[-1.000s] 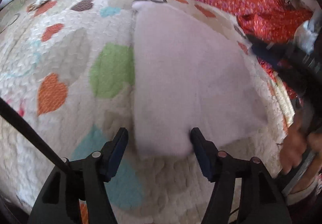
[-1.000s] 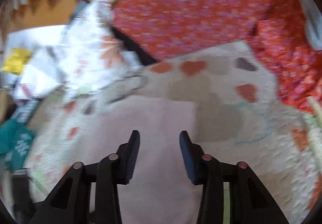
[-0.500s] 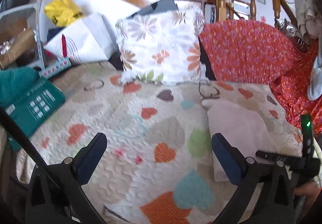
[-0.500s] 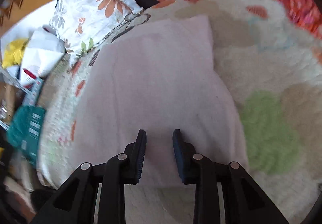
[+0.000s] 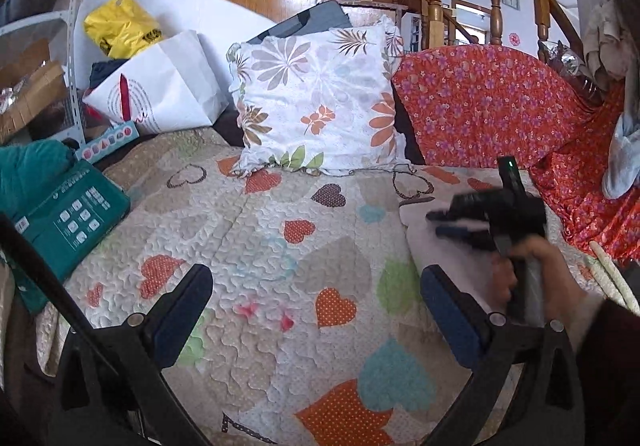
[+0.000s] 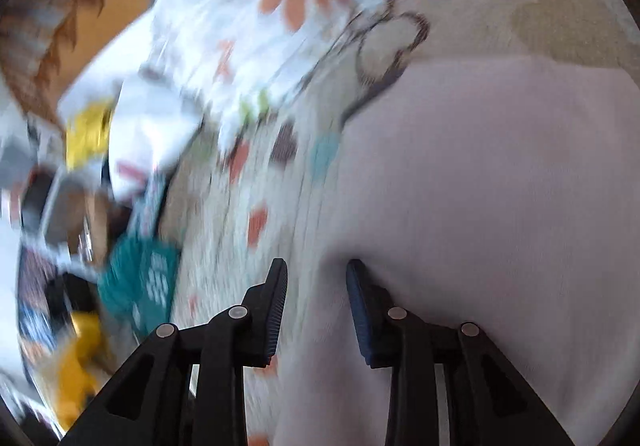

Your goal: Fold small clothes

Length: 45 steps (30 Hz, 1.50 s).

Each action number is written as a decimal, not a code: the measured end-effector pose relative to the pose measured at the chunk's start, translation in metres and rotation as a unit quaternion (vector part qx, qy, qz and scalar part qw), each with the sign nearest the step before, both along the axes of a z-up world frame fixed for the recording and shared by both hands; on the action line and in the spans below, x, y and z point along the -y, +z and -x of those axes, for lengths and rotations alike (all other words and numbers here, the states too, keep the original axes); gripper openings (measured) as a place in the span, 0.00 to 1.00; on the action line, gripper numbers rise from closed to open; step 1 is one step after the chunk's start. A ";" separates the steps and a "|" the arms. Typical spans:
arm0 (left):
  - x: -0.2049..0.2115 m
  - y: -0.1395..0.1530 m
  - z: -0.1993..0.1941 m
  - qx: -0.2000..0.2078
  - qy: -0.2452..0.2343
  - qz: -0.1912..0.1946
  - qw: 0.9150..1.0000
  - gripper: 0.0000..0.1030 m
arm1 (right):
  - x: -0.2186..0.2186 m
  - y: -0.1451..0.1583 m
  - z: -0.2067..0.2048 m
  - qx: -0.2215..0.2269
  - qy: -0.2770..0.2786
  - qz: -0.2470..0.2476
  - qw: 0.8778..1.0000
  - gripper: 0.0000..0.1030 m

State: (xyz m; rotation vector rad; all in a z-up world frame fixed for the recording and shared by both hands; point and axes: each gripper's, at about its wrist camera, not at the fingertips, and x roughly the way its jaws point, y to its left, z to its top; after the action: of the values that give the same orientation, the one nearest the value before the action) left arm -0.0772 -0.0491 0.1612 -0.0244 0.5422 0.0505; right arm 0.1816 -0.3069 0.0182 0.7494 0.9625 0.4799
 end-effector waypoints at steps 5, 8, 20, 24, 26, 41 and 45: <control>-0.007 -0.011 -0.006 -0.026 0.006 0.021 0.999 1.00 | 0.006 0.021 -0.005 0.003 -0.040 0.034 0.999 0.34; -0.007 -0.019 -0.011 -0.046 0.002 0.027 0.999 1.00 | 0.000 0.022 0.035 0.018 0.014 -0.009 1.000 0.34; 0.022 -0.025 -0.003 -0.054 -0.036 0.033 0.997 1.00 | 0.024 -0.023 0.190 -0.031 0.041 0.004 0.999 0.36; 0.035 -0.032 -0.006 -0.082 -0.036 0.020 0.996 1.00 | 0.043 0.008 0.223 0.042 -0.037 0.131 0.990 0.44; 0.042 -0.037 -0.006 -0.091 -0.033 0.000 0.995 1.00 | 0.047 0.018 0.236 0.078 -0.077 0.210 0.971 0.50; 0.065 -0.073 -0.016 -0.153 -0.042 -0.054 0.986 1.00 | 0.030 0.017 0.229 0.085 -0.100 0.305 0.943 0.62; 0.066 -0.079 -0.019 -0.163 -0.046 -0.051 0.984 1.00 | 0.029 0.016 0.229 0.086 -0.101 0.313 0.941 0.64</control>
State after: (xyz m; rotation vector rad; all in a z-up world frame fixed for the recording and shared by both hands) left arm -0.0587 -0.1149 0.0826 0.1100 0.8666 -0.0078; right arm -0.0474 -0.3356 0.0346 0.2176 0.7980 0.0408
